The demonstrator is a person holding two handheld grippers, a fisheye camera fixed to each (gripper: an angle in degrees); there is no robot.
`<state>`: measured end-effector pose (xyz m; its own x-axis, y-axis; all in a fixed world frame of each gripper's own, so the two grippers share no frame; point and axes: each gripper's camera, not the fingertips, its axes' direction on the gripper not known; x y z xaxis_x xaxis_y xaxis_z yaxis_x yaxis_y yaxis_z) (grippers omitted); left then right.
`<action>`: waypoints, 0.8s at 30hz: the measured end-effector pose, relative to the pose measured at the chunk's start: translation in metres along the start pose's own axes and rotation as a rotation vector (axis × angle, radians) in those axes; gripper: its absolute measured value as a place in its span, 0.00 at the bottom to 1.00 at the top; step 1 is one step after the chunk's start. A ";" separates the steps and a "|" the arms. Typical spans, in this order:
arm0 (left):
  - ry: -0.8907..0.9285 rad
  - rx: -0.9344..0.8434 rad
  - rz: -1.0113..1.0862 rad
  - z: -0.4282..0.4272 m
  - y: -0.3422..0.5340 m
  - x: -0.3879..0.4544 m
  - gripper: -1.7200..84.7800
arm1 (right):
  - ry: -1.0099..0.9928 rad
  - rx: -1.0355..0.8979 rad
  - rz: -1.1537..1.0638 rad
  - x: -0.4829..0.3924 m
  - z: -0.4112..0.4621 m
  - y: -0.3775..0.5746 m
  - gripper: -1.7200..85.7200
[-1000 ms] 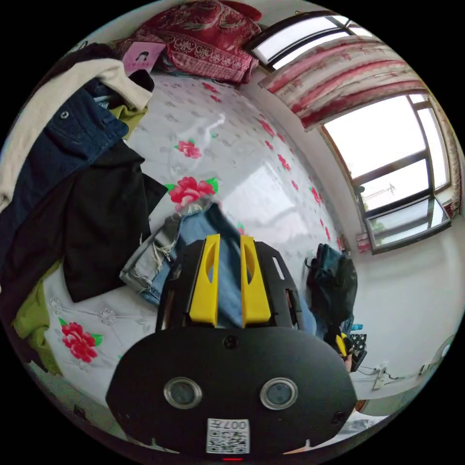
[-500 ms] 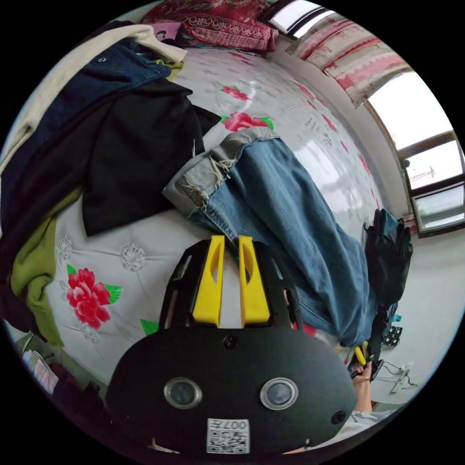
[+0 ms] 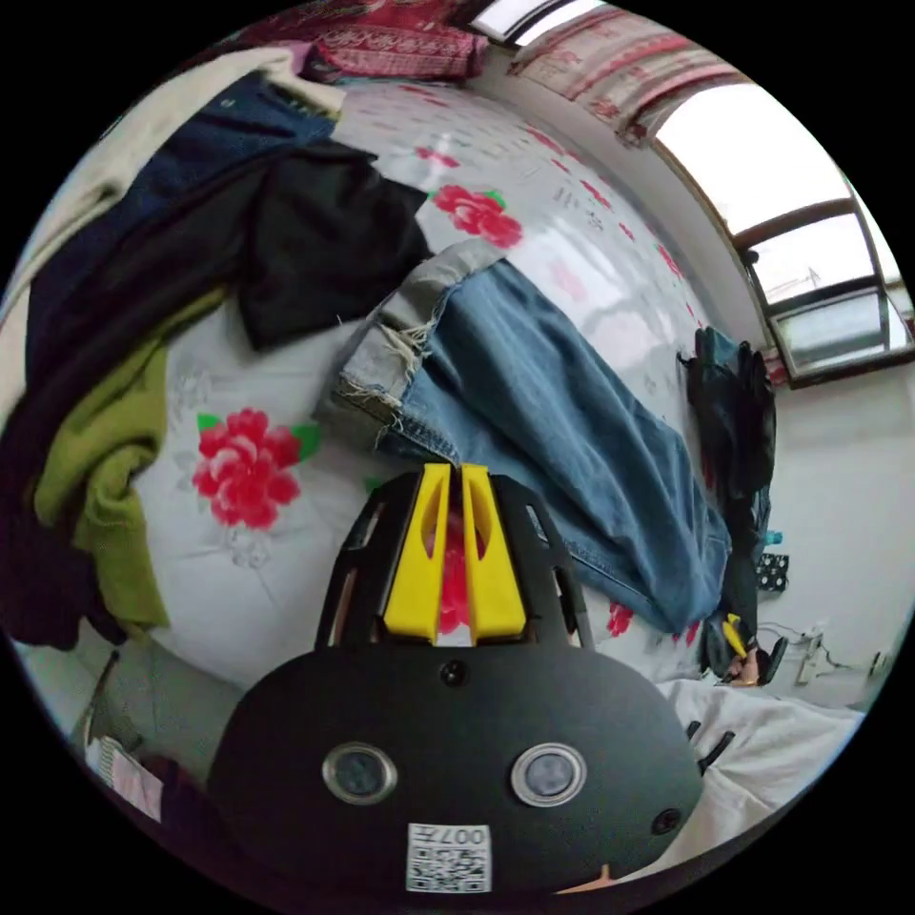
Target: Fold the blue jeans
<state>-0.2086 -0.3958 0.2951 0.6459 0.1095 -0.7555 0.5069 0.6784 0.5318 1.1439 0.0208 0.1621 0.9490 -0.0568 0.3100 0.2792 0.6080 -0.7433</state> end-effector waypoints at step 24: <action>0.112 0.222 -0.086 -0.065 0.023 -0.065 0.02 | 0.205 -0.279 -1.016 -0.241 0.078 0.113 0.04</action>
<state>-0.2761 -0.3399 0.3321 0.5339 0.1461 -0.8328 0.6785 0.5137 0.5251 0.9355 0.1644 0.0497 0.2531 -0.5814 0.7732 0.9506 0.0009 -0.3105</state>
